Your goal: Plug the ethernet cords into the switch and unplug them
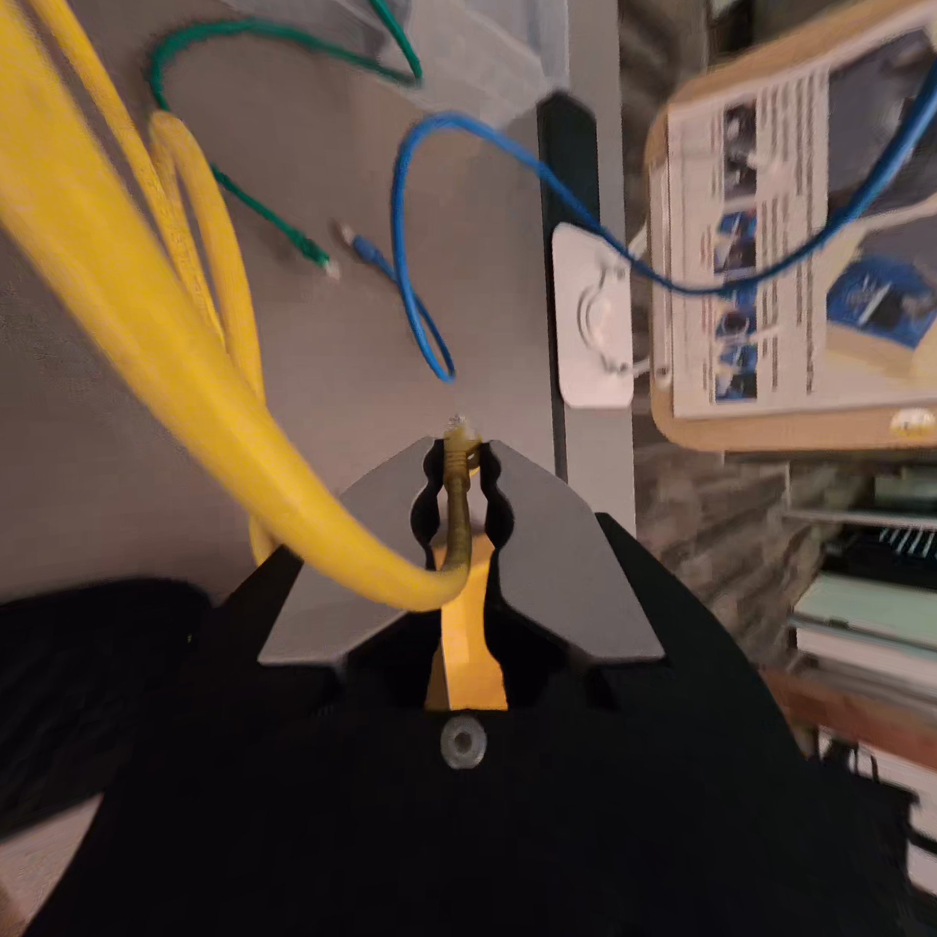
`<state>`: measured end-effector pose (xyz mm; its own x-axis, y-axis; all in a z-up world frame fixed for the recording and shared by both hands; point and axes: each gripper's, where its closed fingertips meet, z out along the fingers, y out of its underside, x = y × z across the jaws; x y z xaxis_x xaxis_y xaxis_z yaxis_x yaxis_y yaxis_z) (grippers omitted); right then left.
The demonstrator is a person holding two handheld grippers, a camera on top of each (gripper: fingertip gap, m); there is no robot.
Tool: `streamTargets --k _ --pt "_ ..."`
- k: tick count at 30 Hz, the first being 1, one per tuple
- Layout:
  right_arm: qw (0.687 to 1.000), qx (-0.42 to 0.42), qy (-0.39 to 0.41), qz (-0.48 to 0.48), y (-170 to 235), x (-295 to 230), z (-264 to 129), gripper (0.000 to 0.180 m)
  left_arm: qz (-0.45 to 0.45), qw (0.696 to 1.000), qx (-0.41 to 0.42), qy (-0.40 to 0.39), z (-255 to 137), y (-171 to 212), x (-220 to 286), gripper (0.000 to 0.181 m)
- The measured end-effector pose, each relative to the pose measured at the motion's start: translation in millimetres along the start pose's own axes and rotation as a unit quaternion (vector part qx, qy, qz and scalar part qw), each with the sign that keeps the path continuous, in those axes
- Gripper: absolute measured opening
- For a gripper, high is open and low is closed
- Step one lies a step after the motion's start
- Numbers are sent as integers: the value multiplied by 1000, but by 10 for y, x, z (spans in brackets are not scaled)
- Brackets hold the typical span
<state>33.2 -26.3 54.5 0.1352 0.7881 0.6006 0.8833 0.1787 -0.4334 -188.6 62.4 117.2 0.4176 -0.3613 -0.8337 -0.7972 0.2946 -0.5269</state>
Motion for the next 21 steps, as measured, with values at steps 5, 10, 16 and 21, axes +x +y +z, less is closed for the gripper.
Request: streamTargets --k 5,10,16,21 --pt "979 -149 -102 99 483 314 -411 14 1 1000 17 -7 -82 -65 -51 37" --pt "918 -247 -211 227 957 319 -769 15 4 1000 21 2 -84 -104 -14 37" --pt "869 -324 -219 304 1403 322 -1069 14 15 1000 24 11 -92 -171 49 37" --pt "861 -311 -213 342 1469 399 -1279 13 15 999 27 16 -83 -197 73 37"
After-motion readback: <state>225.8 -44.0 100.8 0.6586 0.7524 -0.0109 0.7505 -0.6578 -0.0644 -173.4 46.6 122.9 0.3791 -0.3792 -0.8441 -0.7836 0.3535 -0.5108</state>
